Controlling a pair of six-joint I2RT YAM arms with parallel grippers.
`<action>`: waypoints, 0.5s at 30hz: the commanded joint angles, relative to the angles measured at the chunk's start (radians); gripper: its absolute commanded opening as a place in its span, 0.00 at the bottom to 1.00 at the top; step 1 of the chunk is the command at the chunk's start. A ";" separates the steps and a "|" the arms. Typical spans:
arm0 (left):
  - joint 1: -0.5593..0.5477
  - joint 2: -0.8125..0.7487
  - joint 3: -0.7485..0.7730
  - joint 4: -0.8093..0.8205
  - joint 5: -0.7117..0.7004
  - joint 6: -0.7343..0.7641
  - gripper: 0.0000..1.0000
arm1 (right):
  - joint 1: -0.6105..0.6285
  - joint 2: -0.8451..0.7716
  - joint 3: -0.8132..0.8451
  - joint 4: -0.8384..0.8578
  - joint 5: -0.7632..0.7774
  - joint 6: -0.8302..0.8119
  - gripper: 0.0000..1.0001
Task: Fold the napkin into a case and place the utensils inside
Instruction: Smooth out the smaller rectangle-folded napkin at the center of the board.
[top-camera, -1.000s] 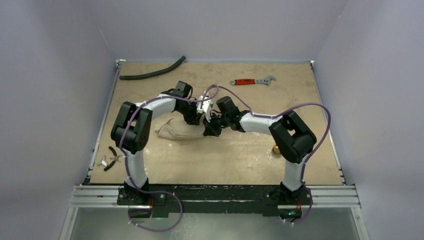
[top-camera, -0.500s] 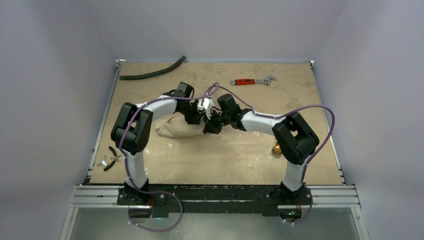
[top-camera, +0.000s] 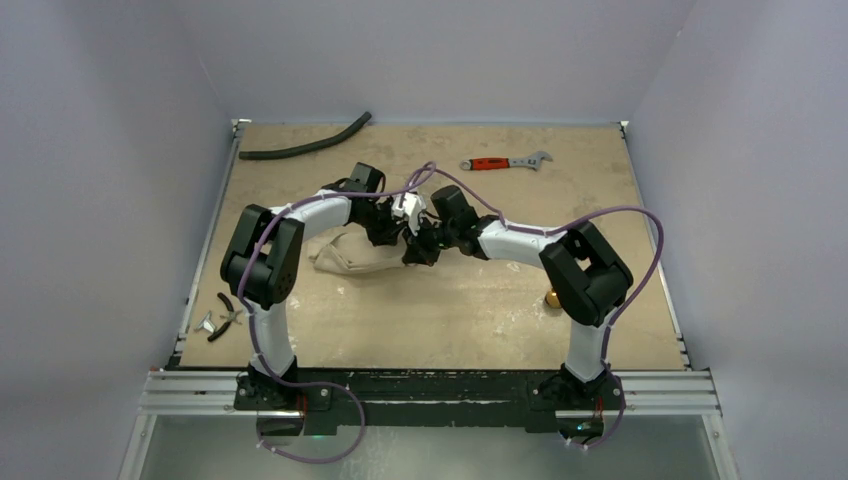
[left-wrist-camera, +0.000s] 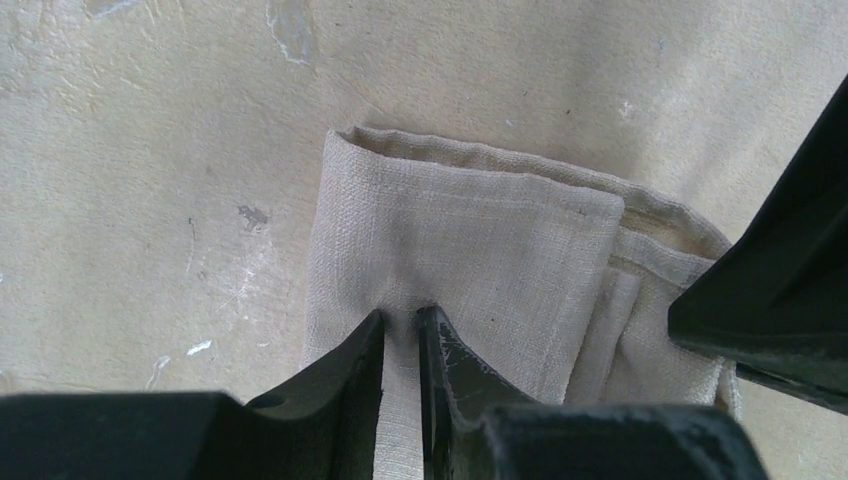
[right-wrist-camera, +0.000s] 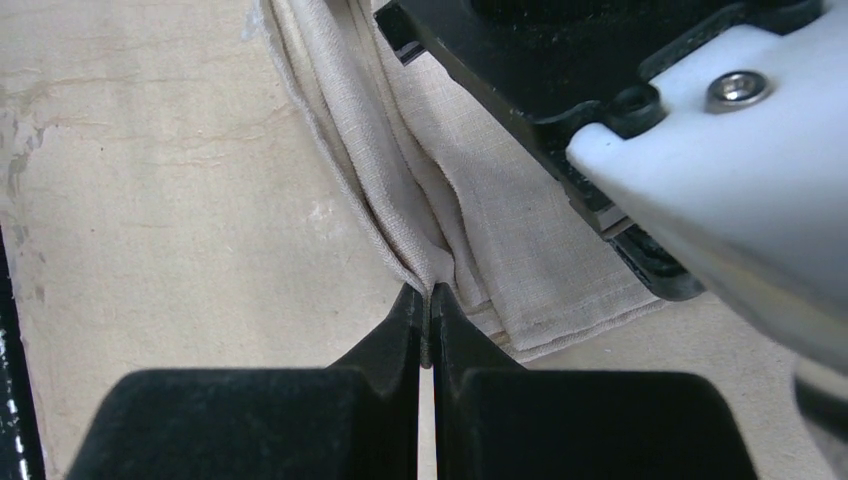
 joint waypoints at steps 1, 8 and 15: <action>-0.032 0.029 -0.035 -0.111 0.037 0.084 0.16 | -0.042 -0.015 -0.039 0.242 0.100 0.176 0.00; -0.014 0.027 -0.061 -0.119 0.051 0.068 0.15 | -0.048 -0.041 -0.178 0.440 0.059 0.238 0.00; -0.003 0.024 -0.062 -0.126 0.047 0.073 0.15 | -0.086 -0.059 -0.254 0.590 0.002 0.340 0.00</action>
